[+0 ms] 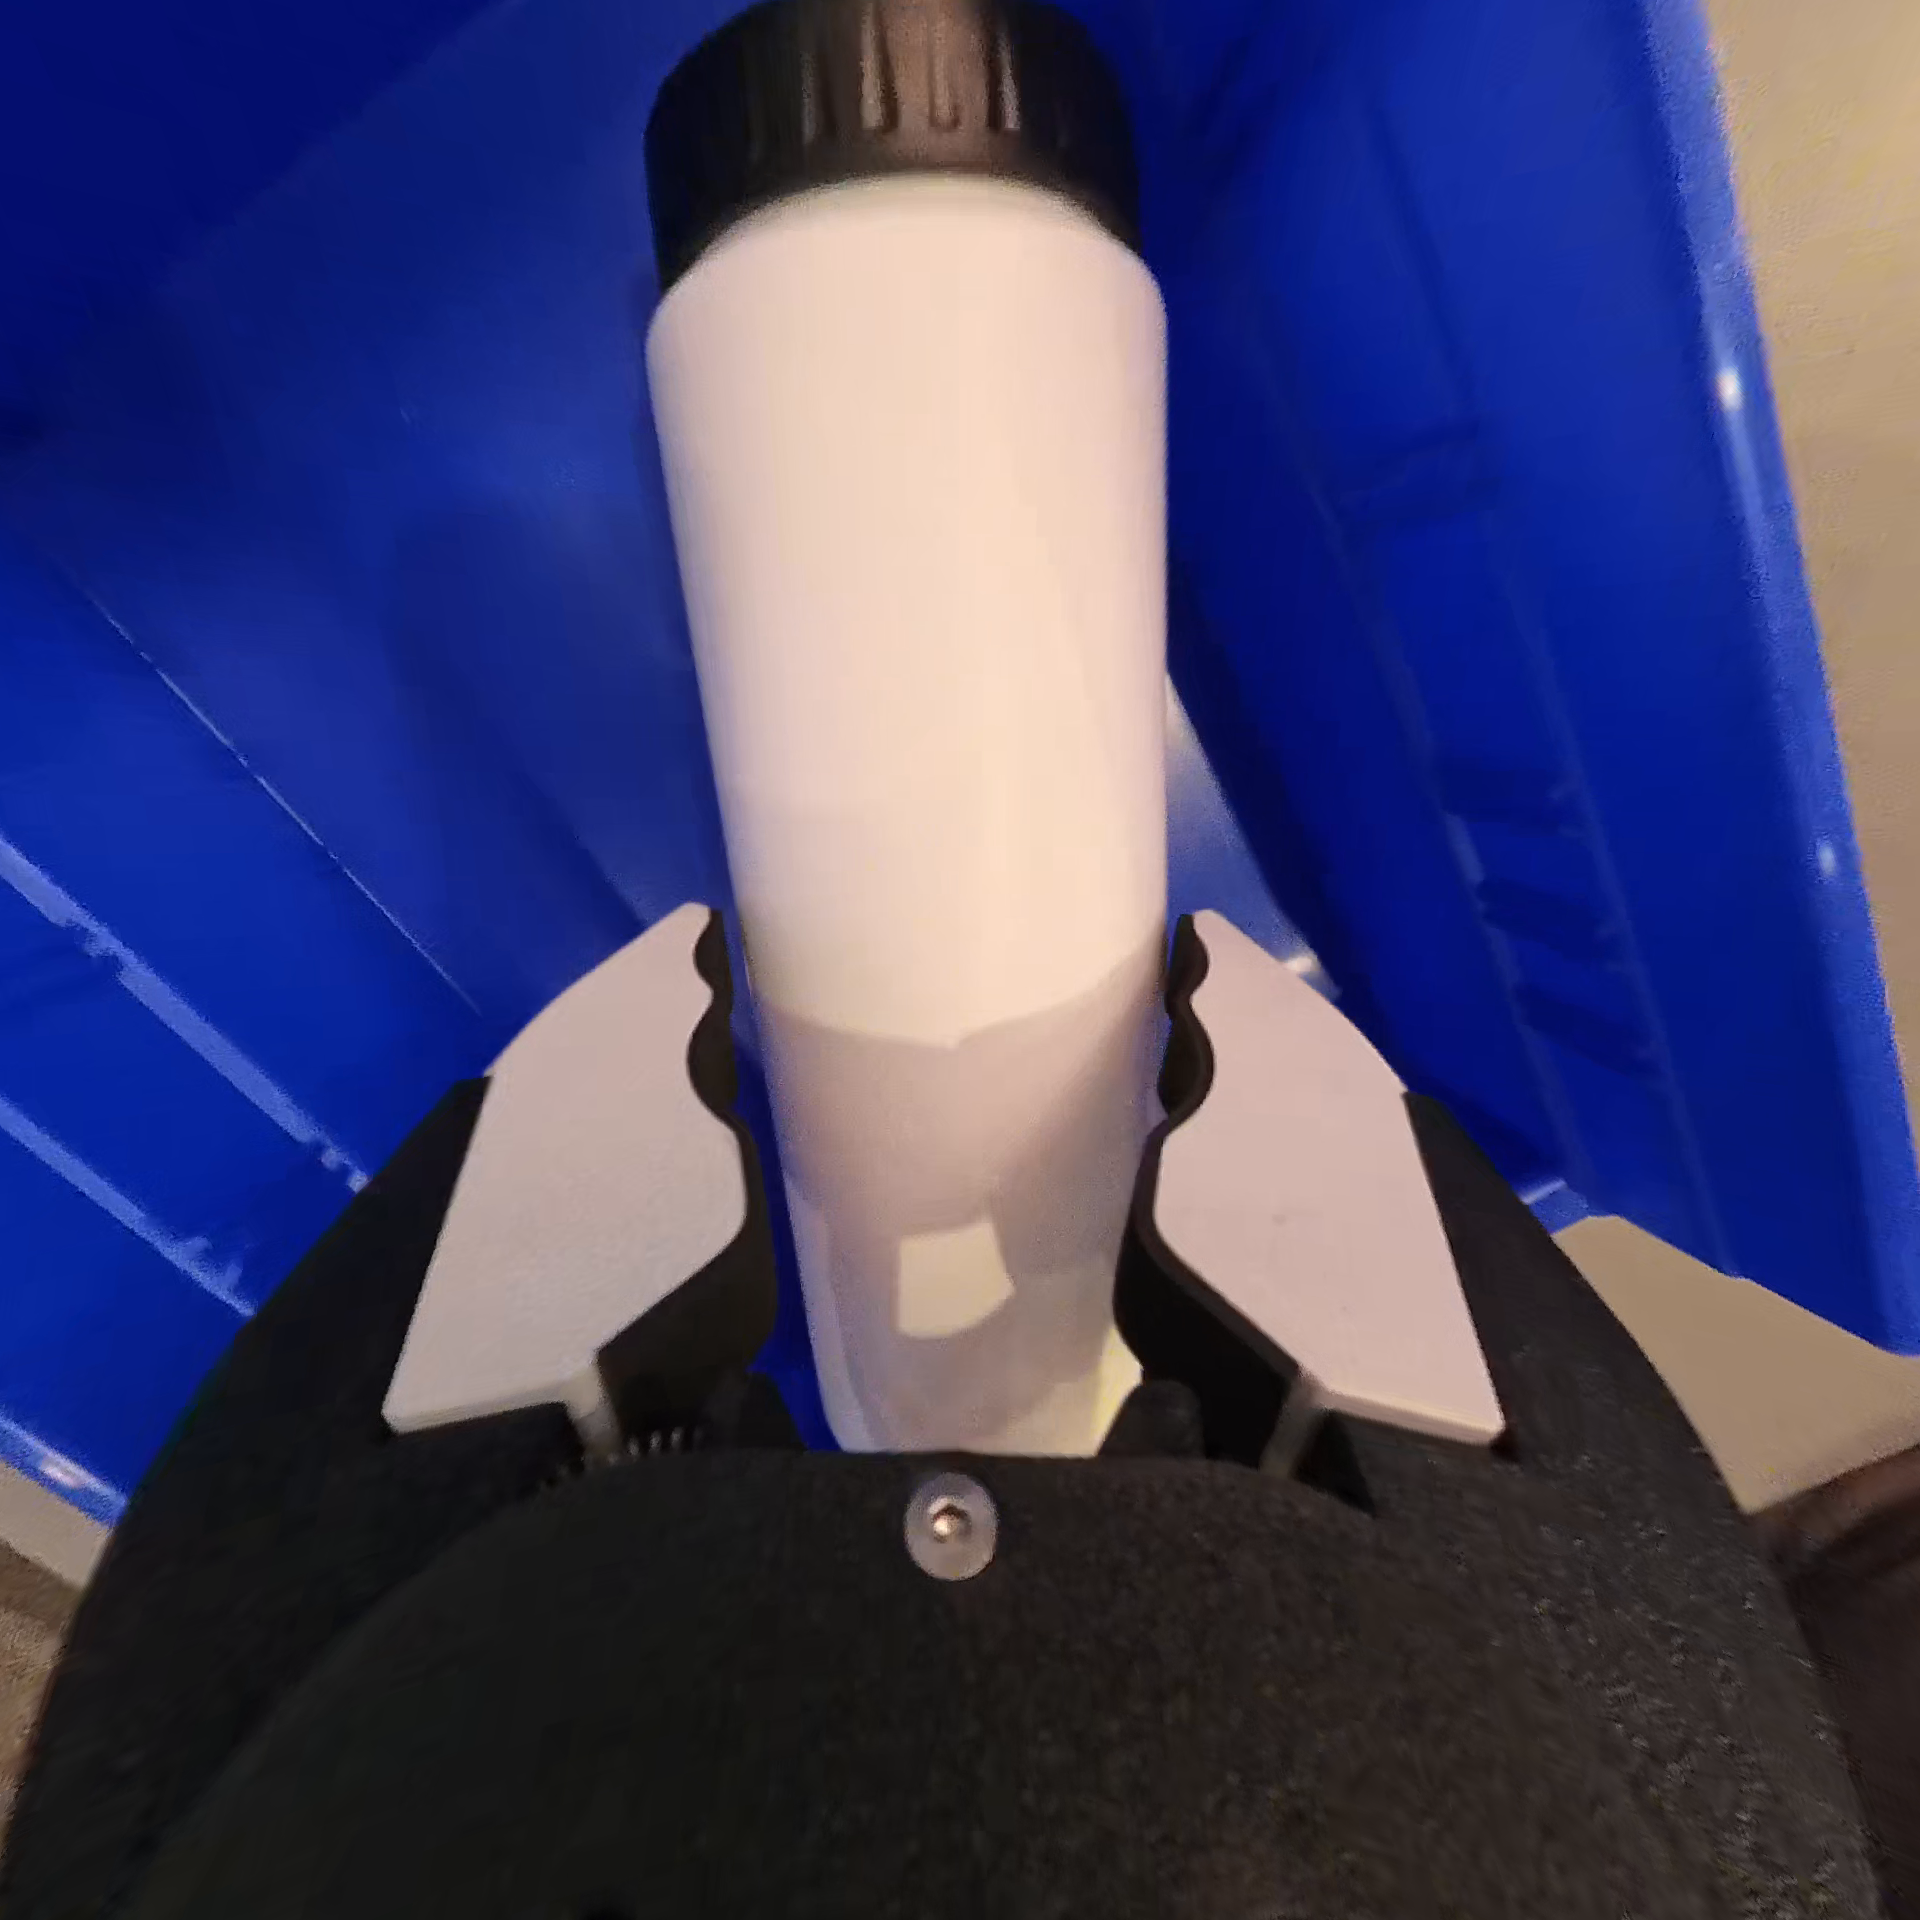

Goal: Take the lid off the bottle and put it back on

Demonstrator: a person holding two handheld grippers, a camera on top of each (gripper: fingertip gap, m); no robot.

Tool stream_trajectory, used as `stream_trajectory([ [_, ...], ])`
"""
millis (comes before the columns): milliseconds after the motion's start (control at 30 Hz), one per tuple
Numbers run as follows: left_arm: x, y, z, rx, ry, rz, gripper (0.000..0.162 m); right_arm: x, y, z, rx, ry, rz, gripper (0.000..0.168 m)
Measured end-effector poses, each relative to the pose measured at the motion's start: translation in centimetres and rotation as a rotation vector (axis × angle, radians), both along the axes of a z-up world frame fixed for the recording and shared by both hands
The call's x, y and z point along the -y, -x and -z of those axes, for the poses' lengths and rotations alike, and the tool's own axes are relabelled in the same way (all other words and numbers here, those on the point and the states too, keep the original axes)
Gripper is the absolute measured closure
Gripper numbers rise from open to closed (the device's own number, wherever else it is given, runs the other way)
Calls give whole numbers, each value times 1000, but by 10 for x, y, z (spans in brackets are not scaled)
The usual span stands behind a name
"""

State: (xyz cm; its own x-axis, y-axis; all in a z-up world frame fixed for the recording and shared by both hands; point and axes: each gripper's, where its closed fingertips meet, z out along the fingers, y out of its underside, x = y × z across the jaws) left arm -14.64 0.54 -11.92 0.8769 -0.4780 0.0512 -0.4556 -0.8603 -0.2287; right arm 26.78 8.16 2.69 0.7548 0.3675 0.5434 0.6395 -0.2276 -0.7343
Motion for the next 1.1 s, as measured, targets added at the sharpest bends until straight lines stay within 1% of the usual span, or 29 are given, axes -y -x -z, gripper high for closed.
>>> stream_trajectory([
  [33, -2, -3, -1, -10, -9, 19, 83, 0, 1, 1, 3, 5, -4, 95],
  [167, -14, -9, 1, -30, -5, 50, 80, -1, 4, 5, 18, 13, -9, 95],
  [233, -17, -11, 10, -5, 49, 36, 75, -2, 5, 7, 31, 17, -8, 95],
  [300, -15, -14, 20, 21, 127, 17, 73, -3, 5, 10, 39, 22, -8, 95],
  [367, -15, -15, 24, 17, 161, -15, 73, -4, 7, 12, 51, 29, -10, 95],
  [567, -14, -11, 23, -55, 142, -24, 74, -4, 5, 15, 64, 36, -9, 95],
  [633, -13, -8, 17, -66, 110, -25, 74, -4, 5, 15, 62, 39, -10, 95],
  [733, -15, -3, -7, -26, 22, -45, 74, -3, 5, 15, 68, 40, -16, 95],
  [833, -17, -1, -44, 56, -109, -69, 75, -2, 9, 15, 78, 31, -26, 95],
  [900, -15, -3, -73, 128, -218, -55, 74, -2, 12, 14, 83, 20, -35, 95],
  [1000, -15, -18, -124, 263, -429, 0, 75, 0, 19, 11, 78, -6, -63, 95],
  [1100, -9, -60, -172, 448, -620, 147, 75, 7, 36, 1, 21, -56, -143, 95],
])
